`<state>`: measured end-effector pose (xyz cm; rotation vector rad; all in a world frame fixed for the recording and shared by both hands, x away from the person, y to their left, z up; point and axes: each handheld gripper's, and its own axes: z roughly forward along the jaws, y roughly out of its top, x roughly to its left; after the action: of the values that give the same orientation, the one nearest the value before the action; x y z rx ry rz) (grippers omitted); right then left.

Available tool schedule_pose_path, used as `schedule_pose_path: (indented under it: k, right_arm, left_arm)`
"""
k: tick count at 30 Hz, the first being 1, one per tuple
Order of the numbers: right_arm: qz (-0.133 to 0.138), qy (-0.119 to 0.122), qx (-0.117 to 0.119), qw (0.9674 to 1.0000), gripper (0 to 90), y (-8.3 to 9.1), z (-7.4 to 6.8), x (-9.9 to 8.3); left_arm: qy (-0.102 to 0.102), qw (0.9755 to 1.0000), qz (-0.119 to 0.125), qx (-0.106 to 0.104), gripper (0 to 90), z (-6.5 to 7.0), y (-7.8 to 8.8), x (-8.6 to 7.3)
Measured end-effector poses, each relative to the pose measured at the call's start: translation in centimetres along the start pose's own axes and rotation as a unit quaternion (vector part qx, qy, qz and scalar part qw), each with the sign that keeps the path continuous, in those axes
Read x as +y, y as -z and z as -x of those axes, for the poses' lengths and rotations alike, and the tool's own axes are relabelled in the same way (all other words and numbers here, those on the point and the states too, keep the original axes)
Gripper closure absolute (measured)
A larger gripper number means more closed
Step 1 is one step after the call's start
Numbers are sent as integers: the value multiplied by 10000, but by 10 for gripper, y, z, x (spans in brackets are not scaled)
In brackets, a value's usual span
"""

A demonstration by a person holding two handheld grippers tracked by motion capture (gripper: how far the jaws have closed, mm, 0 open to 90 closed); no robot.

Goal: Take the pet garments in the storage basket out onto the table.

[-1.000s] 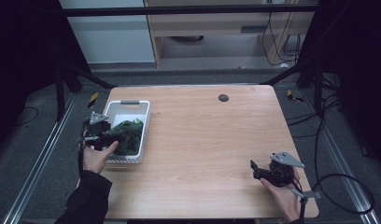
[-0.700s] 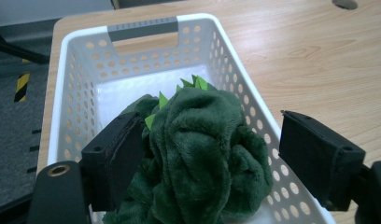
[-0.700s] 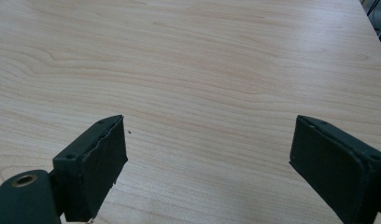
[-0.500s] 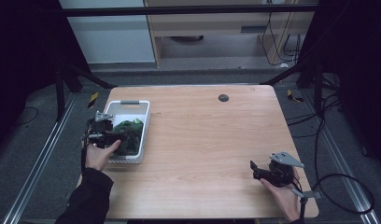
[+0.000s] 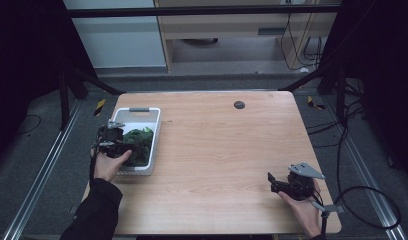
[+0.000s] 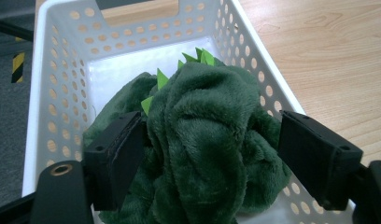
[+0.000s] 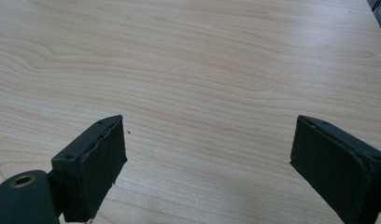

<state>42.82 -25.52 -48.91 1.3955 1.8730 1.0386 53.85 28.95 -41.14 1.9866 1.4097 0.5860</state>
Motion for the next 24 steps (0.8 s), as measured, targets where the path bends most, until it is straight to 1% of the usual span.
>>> schedule_pose_path:
  k: [1, 5, 7, 11, 14, 19, 21, 22, 24]
  right_arm:
    - [-19, -37, 10, 10000, 103, 0, -1, 0]
    - [-43, 2, 13, 10000, 100, -1, -1, 0]
    - [-49, 19, 15, 10000, 98, -1, -1, 0]
    - [-76, 14, 29, 10000, 97, -2, -1, 0]
    - [-87, 58, 29, 9999, 97, -3, -2, -1]
    - [-96, 55, 27, 9999, 97, -3, -2, -1]
    - [-115, 24, 47, 9999, 97, -3, -2, -1]
    - [-118, 30, 49, 9999, 97, -3, -2, -1]
    - [-120, 46, 47, 9999, 97, -4, -2, -1]
  left_arm:
    - [3, 10000, -26, 14, 220, 0, -1, 0]
    - [6, 10000, -79, 0, 234, -1, -4, -1]
    - [6, 9999, -171, 0, 239, -1, -9, -2]
    - [-40, 9997, -241, 58, 241, -1, -13, -3]
    - [5, 9995, -306, 44, 249, -3, -17, -5]
    - [13, 9994, -356, 28, 288, -4, -19, -6]
    - [17, 9993, -374, 46, 313, -4, -20, -6]
    - [25, 9991, -425, 61, 325, -4, -23, -6]
    - [14, 9990, -445, 68, 347, -3, -24, -6]
